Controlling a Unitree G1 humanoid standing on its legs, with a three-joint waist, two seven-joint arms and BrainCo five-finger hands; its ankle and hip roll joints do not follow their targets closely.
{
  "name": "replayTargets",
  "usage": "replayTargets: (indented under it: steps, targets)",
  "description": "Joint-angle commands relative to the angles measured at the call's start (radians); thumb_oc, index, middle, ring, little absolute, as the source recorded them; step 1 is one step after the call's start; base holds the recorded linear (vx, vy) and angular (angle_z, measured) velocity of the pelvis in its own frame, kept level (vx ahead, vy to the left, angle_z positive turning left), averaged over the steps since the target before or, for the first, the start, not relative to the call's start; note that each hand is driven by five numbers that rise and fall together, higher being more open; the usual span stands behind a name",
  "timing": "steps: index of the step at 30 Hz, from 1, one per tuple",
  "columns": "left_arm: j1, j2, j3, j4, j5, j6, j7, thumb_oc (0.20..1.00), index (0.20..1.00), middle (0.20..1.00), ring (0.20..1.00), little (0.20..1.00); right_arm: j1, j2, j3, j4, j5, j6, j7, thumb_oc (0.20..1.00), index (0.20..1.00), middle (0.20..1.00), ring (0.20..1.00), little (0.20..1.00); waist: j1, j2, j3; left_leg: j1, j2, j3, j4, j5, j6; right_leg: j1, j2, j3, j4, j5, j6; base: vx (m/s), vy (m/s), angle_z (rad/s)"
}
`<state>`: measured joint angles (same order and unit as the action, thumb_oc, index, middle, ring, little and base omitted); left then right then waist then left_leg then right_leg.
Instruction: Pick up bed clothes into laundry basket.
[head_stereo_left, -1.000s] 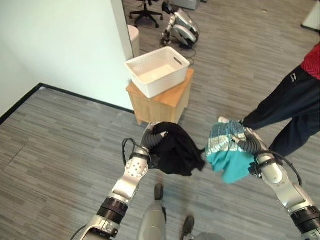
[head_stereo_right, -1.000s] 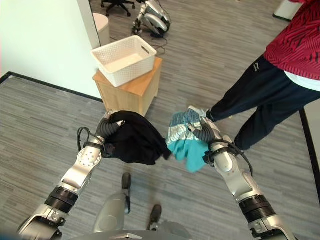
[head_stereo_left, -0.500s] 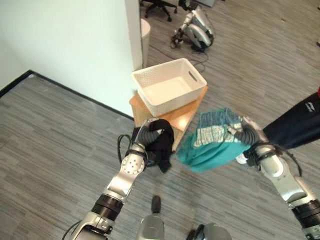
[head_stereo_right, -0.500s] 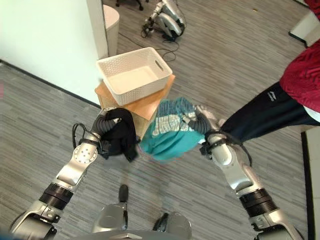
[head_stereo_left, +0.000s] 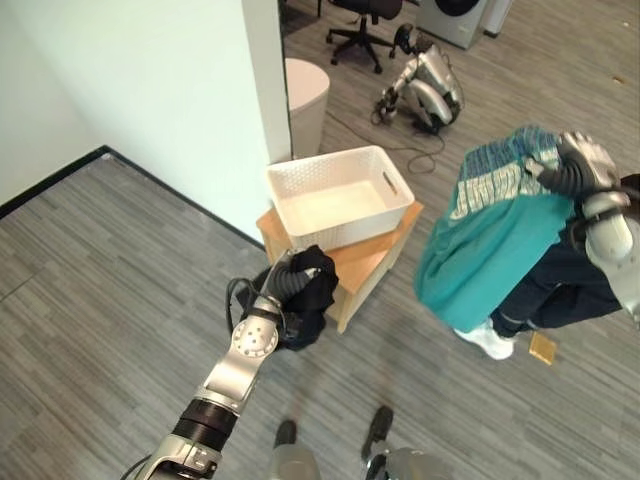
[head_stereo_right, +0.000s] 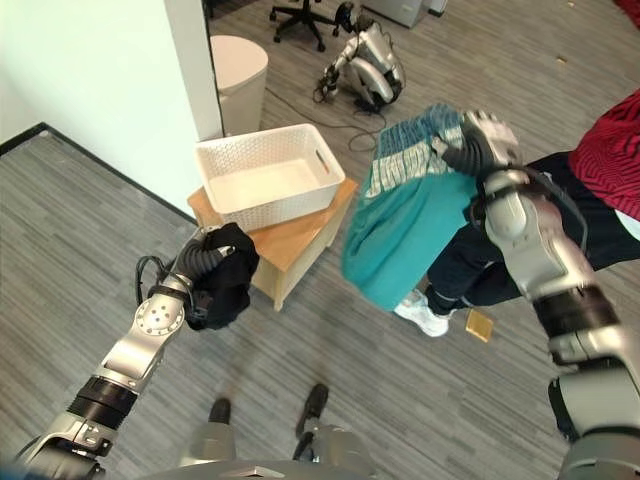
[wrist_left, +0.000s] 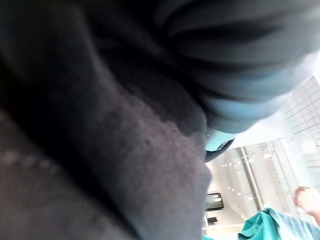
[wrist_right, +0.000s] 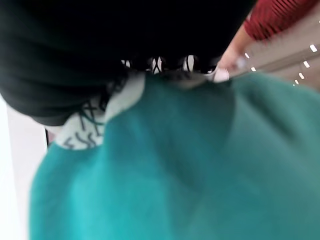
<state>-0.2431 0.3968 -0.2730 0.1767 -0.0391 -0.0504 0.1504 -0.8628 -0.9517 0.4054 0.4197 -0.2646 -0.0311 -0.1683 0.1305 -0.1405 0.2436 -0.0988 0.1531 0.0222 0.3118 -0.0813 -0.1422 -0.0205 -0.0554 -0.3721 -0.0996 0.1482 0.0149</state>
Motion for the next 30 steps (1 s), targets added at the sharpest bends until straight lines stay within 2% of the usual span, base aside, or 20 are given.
replayTargets:
  steps: [1,2,3,4,7,9,10,12,13,14,15,16,17,18,19,20,21,22,25,30]
  targets:
    - [-0.096,-0.024,-0.048,-0.059,-0.070,-0.087,0.024,0.200,0.200,0.200,0.200,0.200,-0.216,-0.038,0.074,0.008,0.020,0.015,-0.061,0.200,0.200,0.200,0.200,0.200,0.067,0.028,-0.003,-0.041,0.008,0.035,0.152,0.050,0.016,0.095,-0.047,-0.002,0.012,-0.126,0.105,0.28,-0.046,0.05]
    - [-0.095,-0.038,-0.050,-0.059,-0.074,-0.086,0.022,0.200,0.200,0.200,0.200,0.200,-0.246,-0.023,0.098,0.032,0.012,0.019,-0.054,0.200,0.200,0.200,0.200,0.200,0.076,0.025,0.003,-0.078,-0.005,0.061,0.071,0.022,0.027,0.107,-0.047,0.002,0.012,-0.141,0.112,0.23,0.011,0.00]
    - [-0.095,-0.039,-0.049,-0.059,-0.074,-0.085,0.022,0.200,0.200,0.200,0.200,0.200,-0.249,-0.023,0.102,0.035,0.012,0.018,-0.055,0.200,0.200,0.200,0.200,0.200,0.077,0.024,0.003,-0.072,-0.008,0.065,0.063,0.021,0.029,0.107,-0.050,0.004,0.012,-0.143,0.114,0.24,0.074,-0.04]
    - [-0.095,-0.048,-0.052,-0.057,-0.073,-0.086,0.025,0.200,0.200,0.200,0.200,0.200,-0.257,-0.013,0.115,0.059,0.006,0.018,-0.053,0.200,0.200,0.200,0.200,0.200,0.081,0.028,-0.002,-0.066,-0.012,0.077,-0.007,0.032,0.034,0.110,-0.045,0.009,0.012,-0.152,0.120,0.21,0.108,-0.14]
    - [-0.096,-0.070,-0.065,-0.038,-0.070,-0.090,0.027,0.200,0.200,0.200,0.200,0.200,-0.294,-0.008,0.148,0.091,-0.023,0.013,-0.056,0.200,0.200,0.200,0.200,0.200,0.104,0.051,-0.009,-0.106,0.010,0.115,-0.224,0.175,0.015,0.150,-0.015,0.018,0.012,-0.200,0.127,0.30,0.164,-0.07]
    - [-0.107,-0.079,-0.082,-0.033,-0.076,-0.086,0.026,0.200,0.200,0.200,0.200,0.200,-0.309,-0.002,0.175,0.132,-0.060,0.023,-0.067,0.200,0.200,0.200,0.200,0.200,0.122,0.042,-0.014,-0.120,0.016,0.128,-0.271,0.212,0.014,0.189,0.004,0.013,0.012,-0.237,0.123,0.31,0.091,-0.06]
    - [-0.108,-0.078,-0.086,-0.030,-0.076,-0.085,0.028,0.200,0.200,0.200,0.200,0.200,-0.310,0.006,0.181,0.152,-0.075,0.028,-0.062,0.200,0.200,0.200,0.200,0.200,0.128,0.036,-0.016,-0.114,0.008,0.121,-0.282,0.211,0.022,0.201,0.011,0.016,0.012,-0.237,0.118,0.30,0.047,-0.09]
    - [-0.122,-0.070,-0.113,-0.033,-0.083,-0.079,0.027,0.200,0.200,0.200,0.200,0.200,-0.329,0.042,0.179,0.218,-0.096,0.042,-0.075,0.200,0.200,0.200,0.200,0.200,0.146,0.010,-0.005,-0.079,-0.012,0.126,-0.305,0.209,0.046,0.198,0.009,0.013,0.141,-0.242,0.127,0.22,0.033,-0.22]
    - [-0.136,-0.061,-0.130,-0.031,-0.091,-0.078,0.035,0.200,0.200,0.200,0.200,0.200,-0.359,0.066,0.179,0.253,-0.097,0.053,-0.078,0.200,0.200,0.200,0.200,0.200,0.142,0.016,0.018,-0.040,-0.004,0.121,-0.313,0.199,0.055,0.119,-0.018,0.004,0.273,-0.235,0.156,0.13,0.061,-0.39]
    - [-0.156,-0.054,-0.148,-0.028,-0.094,-0.076,0.041,0.200,0.200,0.200,0.200,0.200,-0.398,0.077,0.192,0.278,-0.098,0.067,-0.082,0.200,0.200,0.200,0.200,0.200,0.130,0.026,0.043,-0.014,0.005,0.110,-0.319,0.193,0.061,0.042,-0.041,0.007,0.384,-0.179,0.188,0.02,0.102,-0.35]
    - [-0.200,-0.049,-0.169,-0.014,-0.096,-0.080,0.059,0.200,0.200,0.200,0.200,0.200,-0.477,0.107,0.213,0.309,-0.082,0.075,-0.099,0.200,0.200,0.200,0.200,0.200,0.117,0.041,0.079,0.003,0.009,0.097,-0.350,0.194,0.068,-0.083,-0.073,0.048,0.523,-0.145,0.208,-0.02,0.093,-0.20]
    - [-0.205,-0.051,-0.168,-0.011,-0.096,-0.081,0.060,0.200,0.200,0.200,0.200,0.200,-0.486,0.108,0.218,0.314,-0.081,0.074,-0.100,0.200,0.200,0.200,0.200,0.200,0.117,0.040,0.080,0.002,0.007,0.099,-0.353,0.196,0.068,-0.091,-0.076,0.050,0.532,-0.148,0.208,-0.01,0.032,-0.05]
    - [-0.217,-0.051,-0.172,-0.006,-0.103,-0.089,0.063,0.200,0.200,0.200,0.200,0.200,-0.514,0.119,0.231,0.328,-0.076,0.073,-0.106,0.200,0.200,0.200,0.200,0.200,0.114,0.039,0.087,0.000,0.005,0.091,-0.363,0.195,0.066,-0.106,-0.088,0.050,0.499,-0.153,0.202,0.08,-0.101,0.21]
    - [-0.232,-0.054,-0.179,-0.005,-0.112,-0.092,0.066,0.200,0.200,0.200,0.200,0.200,-0.539,0.127,0.246,0.341,-0.073,0.078,-0.111,0.200,0.200,0.200,0.200,0.200,0.115,0.033,0.091,-0.004,0.001,0.078,-0.374,0.193,0.059,-0.107,-0.091,0.055,0.405,-0.161,0.189,0.15,-0.225,0.51]
    - [-0.240,-0.057,-0.186,-0.002,-0.123,-0.100,0.065,0.200,0.200,0.200,0.200,0.200,-0.578,0.113,0.272,0.344,-0.062,0.084,-0.118,0.200,0.200,0.200,0.200,0.200,0.110,0.022,0.094,-0.015,-0.011,0.048,-0.387,0.182,0.048,-0.103,-0.095,0.116,0.242,-0.162,0.180,0.14,-0.205,0.68]
    - [-0.242,-0.058,-0.184,-0.001,-0.123,-0.101,0.065,0.200,0.200,0.200,0.200,0.200,-0.585,0.114,0.277,0.347,-0.060,0.083,-0.118,0.200,0.200,0.200,0.200,0.200,0.107,0.025,0.094,-0.016,-0.009,0.046,-0.386,0.179,0.046,-0.095,-0.091,0.113,0.226,-0.156,0.179,0.14,-0.181,0.75]
    - [-0.249,-0.054,-0.186,0.002,-0.123,-0.101,0.061,0.200,0.200,0.200,0.200,0.200,-0.624,0.101,0.311,0.361,-0.054,0.085,-0.123,0.200,0.200,0.200,0.200,0.200,0.098,0.026,0.095,-0.016,-0.010,0.031,-0.389,0.168,0.045,-0.099,-0.091,0.146,0.168,-0.140,0.184,0.11,-0.172,0.94]
    - [-0.245,-0.050,-0.196,0.018,-0.126,-0.108,0.057,0.200,0.200,0.200,0.200,0.200,-0.662,0.117,0.323,0.404,-0.032,0.078,-0.130,0.200,0.200,0.200,0.200,0.200,0.108,0.008,0.095,-0.022,-0.014,0.023,-0.389,0.154,0.040,-0.092,-0.106,0.154,0.118,-0.099,0.198,0.11,-0.215,1.04]
    - [-0.243,-0.051,-0.198,0.004,-0.133,-0.116,0.053,0.200,0.200,0.200,0.200,0.200,-0.712,0.137,0.365,0.490,-0.005,0.069,-0.132,0.200,0.200,0.200,0.200,0.200,0.120,-0.013,0.098,-0.045,-0.015,0.006,-0.391,0.158,0.030,-0.076,-0.105,0.127,0.067,-0.061,0.201,0.04,-0.098,0.85]
    - [-0.260,-0.063,-0.190,0.000,-0.140,-0.117,0.069,0.200,0.200,0.200,0.200,0.200,-0.702,0.169,0.360,0.444,0.008,0.067,-0.136,0.200,0.200,0.200,0.200,0.200,0.123,-0.012,0.112,-0.085,-0.010,-0.015,-0.394,0.169,0.021,-0.077,-0.095,0.095,0.031,-0.046,0.198,-0.02,-0.015,0.25]
